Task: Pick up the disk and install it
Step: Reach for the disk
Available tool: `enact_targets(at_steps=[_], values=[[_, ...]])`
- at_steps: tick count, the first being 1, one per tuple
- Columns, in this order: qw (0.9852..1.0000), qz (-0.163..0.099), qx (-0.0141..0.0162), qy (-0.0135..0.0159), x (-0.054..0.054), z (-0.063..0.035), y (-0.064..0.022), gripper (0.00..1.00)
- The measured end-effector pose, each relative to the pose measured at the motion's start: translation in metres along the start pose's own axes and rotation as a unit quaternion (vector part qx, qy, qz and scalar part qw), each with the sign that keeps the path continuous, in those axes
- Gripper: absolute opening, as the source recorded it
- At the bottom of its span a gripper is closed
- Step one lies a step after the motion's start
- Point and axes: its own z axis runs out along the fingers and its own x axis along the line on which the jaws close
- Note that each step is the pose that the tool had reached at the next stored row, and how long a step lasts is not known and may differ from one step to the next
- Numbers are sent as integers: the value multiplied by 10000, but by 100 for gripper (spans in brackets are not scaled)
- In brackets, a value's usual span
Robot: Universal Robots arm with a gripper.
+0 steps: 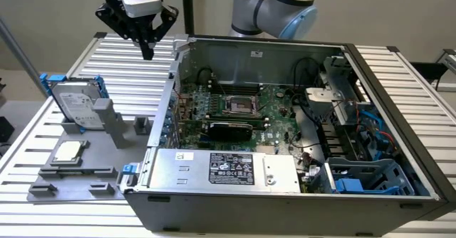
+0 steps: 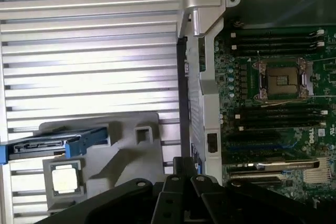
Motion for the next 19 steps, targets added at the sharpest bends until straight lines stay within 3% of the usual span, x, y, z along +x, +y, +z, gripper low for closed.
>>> enact_targets(at_steps=[12,19], values=[[10000,-1,48,-3,548,-7,9,11],[10000,-1,93,-6,868,-9,21,11]])
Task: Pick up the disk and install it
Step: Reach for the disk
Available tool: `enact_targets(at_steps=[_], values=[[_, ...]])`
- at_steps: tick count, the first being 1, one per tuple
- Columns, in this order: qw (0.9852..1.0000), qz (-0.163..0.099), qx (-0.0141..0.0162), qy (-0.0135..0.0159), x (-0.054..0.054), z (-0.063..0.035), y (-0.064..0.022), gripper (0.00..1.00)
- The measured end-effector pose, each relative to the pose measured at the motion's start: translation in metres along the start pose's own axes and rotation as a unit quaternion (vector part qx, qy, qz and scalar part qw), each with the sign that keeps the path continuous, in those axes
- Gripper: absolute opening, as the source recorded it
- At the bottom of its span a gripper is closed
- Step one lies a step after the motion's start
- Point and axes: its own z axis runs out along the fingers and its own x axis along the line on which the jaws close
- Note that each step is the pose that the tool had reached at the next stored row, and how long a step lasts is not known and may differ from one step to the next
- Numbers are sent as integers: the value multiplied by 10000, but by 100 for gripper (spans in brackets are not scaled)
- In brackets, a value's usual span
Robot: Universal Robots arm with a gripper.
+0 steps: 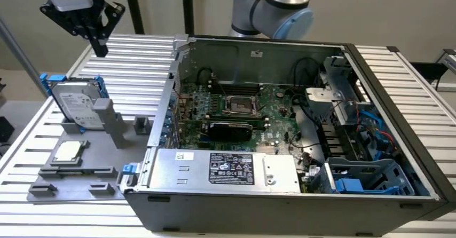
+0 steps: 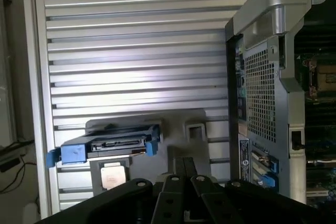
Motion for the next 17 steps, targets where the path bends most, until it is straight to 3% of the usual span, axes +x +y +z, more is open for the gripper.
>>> enact_targets(at_steps=[6,17], values=[[10000,-2,64,-4,273,2,13,11],[9997,-5,225,-11,781,17,42,11]])
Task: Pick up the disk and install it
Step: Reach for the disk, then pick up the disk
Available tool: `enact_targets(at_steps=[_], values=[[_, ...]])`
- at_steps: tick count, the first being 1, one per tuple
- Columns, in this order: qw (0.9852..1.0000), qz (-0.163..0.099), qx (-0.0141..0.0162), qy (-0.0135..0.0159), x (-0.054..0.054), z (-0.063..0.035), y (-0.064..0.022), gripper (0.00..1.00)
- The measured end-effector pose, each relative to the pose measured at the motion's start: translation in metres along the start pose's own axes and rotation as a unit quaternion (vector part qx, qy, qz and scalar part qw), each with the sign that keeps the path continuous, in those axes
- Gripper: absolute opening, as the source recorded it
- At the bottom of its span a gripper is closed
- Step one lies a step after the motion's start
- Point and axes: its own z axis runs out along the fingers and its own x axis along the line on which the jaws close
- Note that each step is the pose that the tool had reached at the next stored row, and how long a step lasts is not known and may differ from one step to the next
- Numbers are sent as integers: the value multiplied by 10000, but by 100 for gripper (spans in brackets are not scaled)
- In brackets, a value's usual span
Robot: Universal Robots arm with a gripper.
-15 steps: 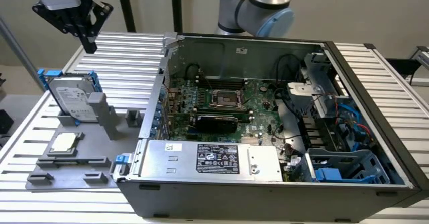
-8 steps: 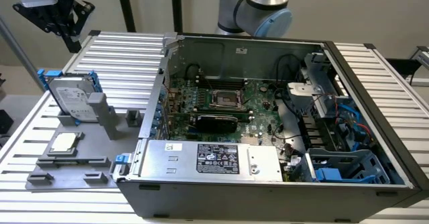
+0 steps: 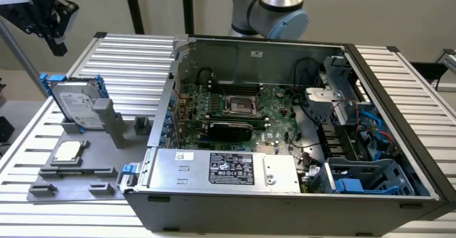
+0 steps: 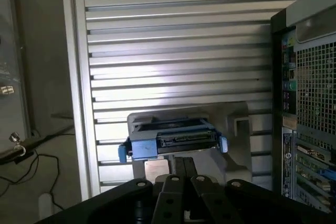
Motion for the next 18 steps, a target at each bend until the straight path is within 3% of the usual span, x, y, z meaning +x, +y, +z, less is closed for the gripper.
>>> enact_targets(at_steps=[4,7,18], values=[[10000,-1,46,-2,182,9,15,11],[10000,-2,51,2,307,16,37,11],[10000,-3,50,5,325,18,43,11]])
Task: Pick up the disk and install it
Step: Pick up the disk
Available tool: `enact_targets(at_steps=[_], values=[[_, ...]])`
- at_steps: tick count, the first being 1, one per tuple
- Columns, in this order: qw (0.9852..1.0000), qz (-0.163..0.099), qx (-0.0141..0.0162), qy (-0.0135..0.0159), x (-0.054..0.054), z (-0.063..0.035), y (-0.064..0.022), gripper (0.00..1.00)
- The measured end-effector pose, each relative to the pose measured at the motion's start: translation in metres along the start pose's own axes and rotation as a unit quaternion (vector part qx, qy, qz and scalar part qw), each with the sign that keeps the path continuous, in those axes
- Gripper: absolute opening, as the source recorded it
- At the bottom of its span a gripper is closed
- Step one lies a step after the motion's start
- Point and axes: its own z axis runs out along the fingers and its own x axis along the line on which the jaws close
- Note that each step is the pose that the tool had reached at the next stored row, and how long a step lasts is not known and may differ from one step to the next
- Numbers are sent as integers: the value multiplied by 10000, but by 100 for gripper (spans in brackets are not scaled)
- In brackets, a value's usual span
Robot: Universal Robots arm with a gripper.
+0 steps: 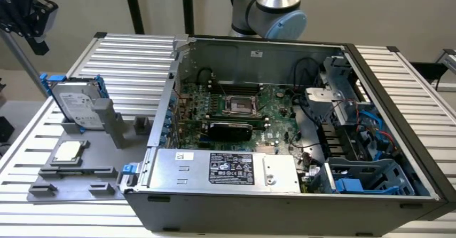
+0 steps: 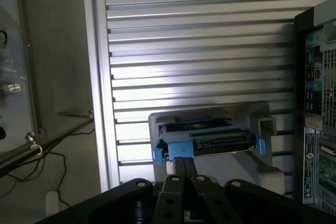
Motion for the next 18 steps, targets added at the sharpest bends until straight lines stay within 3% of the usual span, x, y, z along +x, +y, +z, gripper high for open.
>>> enact_targets(at_steps=[6,10,14,18], values=[[10000,-1,0,0,0,0,0,11],[9996,-299,-6,-8,0,4,1,11],[9978,-663,-12,-16,1,10,1,11],[9947,-1029,-20,-26,1,17,1,11]])
